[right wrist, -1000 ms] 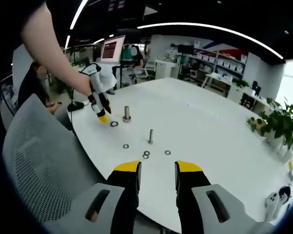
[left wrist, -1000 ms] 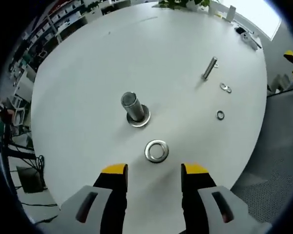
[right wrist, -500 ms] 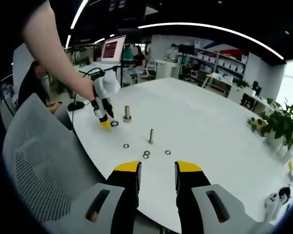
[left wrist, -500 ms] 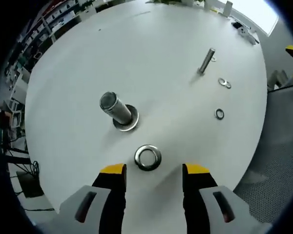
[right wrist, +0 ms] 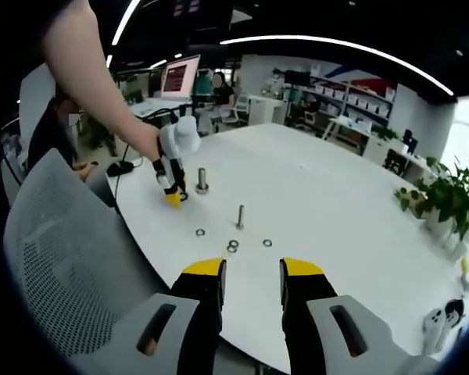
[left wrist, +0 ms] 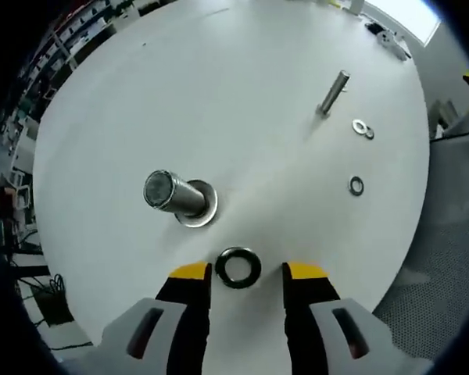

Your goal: Place the washer onto the threaded stud by aligning its center hole with the stud, sliding it down to the base, and recovering from edge contact or off-axis alignment until the washer reaches the visible bottom stop.

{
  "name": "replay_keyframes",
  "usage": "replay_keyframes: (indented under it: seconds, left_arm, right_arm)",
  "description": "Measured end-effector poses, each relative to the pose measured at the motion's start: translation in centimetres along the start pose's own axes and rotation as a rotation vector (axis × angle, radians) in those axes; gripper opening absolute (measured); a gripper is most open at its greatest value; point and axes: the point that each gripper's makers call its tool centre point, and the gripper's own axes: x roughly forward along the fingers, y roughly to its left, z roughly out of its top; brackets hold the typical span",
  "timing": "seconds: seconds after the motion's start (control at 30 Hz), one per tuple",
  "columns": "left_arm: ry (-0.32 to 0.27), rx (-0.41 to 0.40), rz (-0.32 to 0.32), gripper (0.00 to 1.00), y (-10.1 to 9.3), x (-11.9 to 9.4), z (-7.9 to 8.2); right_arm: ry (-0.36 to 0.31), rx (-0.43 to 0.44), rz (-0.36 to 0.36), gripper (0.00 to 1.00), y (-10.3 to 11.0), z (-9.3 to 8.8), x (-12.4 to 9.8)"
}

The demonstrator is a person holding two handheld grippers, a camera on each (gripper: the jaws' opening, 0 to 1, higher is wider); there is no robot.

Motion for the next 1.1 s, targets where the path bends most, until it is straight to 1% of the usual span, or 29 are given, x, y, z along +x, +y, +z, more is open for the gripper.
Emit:
replay_keyframes:
  seconds: [0.17, 0.27, 0.37, 0.4, 0.53, 0.6, 0.63, 0.73, 0.9, 0.97, 1.0, 1.1]
  left_arm:
    - [-0.009, 0.007, 0.0, 0.31, -0.4, 0.0, -0.1]
    - [-0.008, 0.02, -0.002, 0.28, -0.7, 0.0, 0.0]
    - [-0.008, 0.048, -0.014, 0.21, -1.5, 0.0, 0.1]
    - [-0.008, 0.059, -0.004, 0.21, -1.5, 0.0, 0.0]
    - [-0.016, 0.054, -0.012, 0.21, -1.4, 0.0, 0.0]
    - [0.031, 0.112, -0.025, 0.21, -1.4, -0.1, -0.4]
    - [0.046, 0.123, -0.027, 0.21, -1.5, -0.1, -0.5]
    - [0.045, 0.116, -0.027, 0.25, -2.0, -0.2, -0.4]
    - [0.068, 0.122, -0.031, 0.26, -1.8, -0.1, -0.4]
    - [0.081, 0.149, -0.034, 0.25, -1.7, -0.2, -0.6]
    - [0.086, 0.181, -0.035, 0.25, -1.8, -0.2, -0.6]
    - [0.079, 0.199, -0.033, 0.25, -1.8, -0.1, -0.7]
  right_arm:
    - [0.003, -0.005, 0.005, 0.3, 0.1, 0.0, 0.1]
    - [0.006, -0.005, 0.007, 0.3, 0.2, -0.1, 0.1]
    - [0.007, -0.008, 0.01, 0.3, 0.2, -0.1, 0.1]
    - [0.006, -0.007, 0.01, 0.3, 0.2, 0.0, 0.1]
    - [0.008, -0.006, 0.016, 0.3, 0.3, -0.1, 0.1]
    - [0.009, -0.006, 0.016, 0.3, 0.3, -0.1, 0.1]
    - [0.008, -0.006, 0.017, 0.3, 0.3, -0.1, 0.1]
    - [0.005, -0.006, 0.016, 0.3, 0.3, -0.1, 0.1]
    - [0.003, -0.005, 0.017, 0.3, 0.3, 0.0, 0.1]
    - [0.005, -0.004, 0.015, 0.3, 0.3, -0.1, 0.1]
    - [0.006, -0.004, 0.014, 0.3, 0.3, -0.1, 0.1]
    - [0.003, -0.004, 0.011, 0.3, 0.3, 0.0, 0.1]
